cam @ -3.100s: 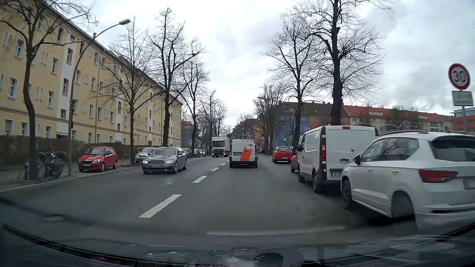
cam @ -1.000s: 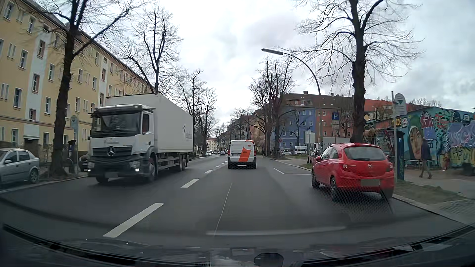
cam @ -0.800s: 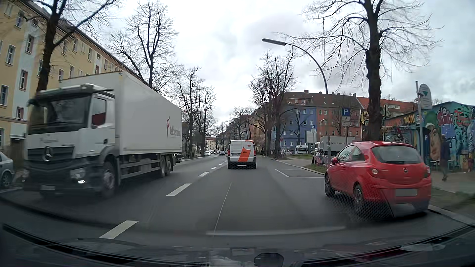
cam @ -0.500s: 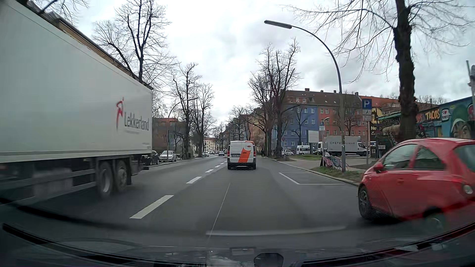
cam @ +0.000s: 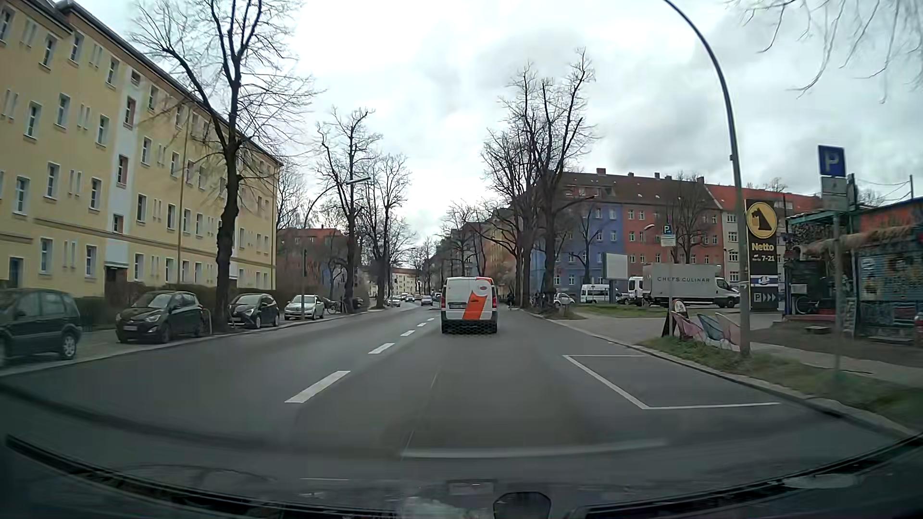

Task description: Follow the waypoints while adhering to traffic rules and regulations

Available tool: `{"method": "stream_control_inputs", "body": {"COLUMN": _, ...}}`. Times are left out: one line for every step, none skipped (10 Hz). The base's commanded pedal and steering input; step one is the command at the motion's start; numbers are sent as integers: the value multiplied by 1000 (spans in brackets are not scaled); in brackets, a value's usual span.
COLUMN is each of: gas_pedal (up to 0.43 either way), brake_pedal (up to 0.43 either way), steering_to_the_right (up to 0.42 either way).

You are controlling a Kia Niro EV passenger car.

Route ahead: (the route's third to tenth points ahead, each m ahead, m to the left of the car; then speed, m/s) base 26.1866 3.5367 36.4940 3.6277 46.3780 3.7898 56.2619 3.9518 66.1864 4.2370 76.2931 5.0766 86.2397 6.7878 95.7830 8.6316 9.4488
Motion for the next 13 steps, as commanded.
{"method": "stream_control_inputs", "body": {"gas_pedal": 47, "brake_pedal": 12, "steering_to_the_right": 2}}
{"method": "stream_control_inputs", "body": {"gas_pedal": 47, "brake_pedal": 12, "steering_to_the_right": 2}}
{"method": "stream_control_inputs", "body": {"gas_pedal": 39, "brake_pedal": 12, "steering_to_the_right": 2}}
{"method": "stream_control_inputs", "body": {"gas_pedal": 39, "brake_pedal": 12, "steering_to_the_right": 2}}
{"method": "stream_control_inputs", "body": {"gas_pedal": 39, "brake_pedal": 12, "steering_to_the_right": 2}}
{"method": "stream_control_inputs", "body": {"gas_pedal": 47, "brake_pedal": 12, "steering_to_the_right": 3}}
{"method": "stream_control_inputs", "body": {"gas_pedal": 47, "brake_pedal": 12, "steering_to_the_right": 3}}
{"method": "stream_control_inputs", "body": {"gas_pedal": 47, "brake_pedal": 12, "steering_to_the_right": 3}}
{"method": "stream_control_inputs", "body": {"gas_pedal": 47, "brake_pedal": 6, "steering_to_the_right": 3}}
{"method": "stream_control_inputs", "body": {"gas_pedal": 47, "brake_pedal": 12, "steering_to_the_right": 2}}
{"method": "stream_control_inputs", "body": {"gas_pedal": 47, "brake_pedal": 12, "steering_to_the_right": 2}}
{"method": "stream_control_inputs", "body": {"gas_pedal": 47, "brake_pedal": 12, "steering_to_the_right": 2}}
{"method": "stream_control_inputs", "body": {"gas_pedal": 47, "brake_pedal": 12, "steering_to_the_right": 2}}
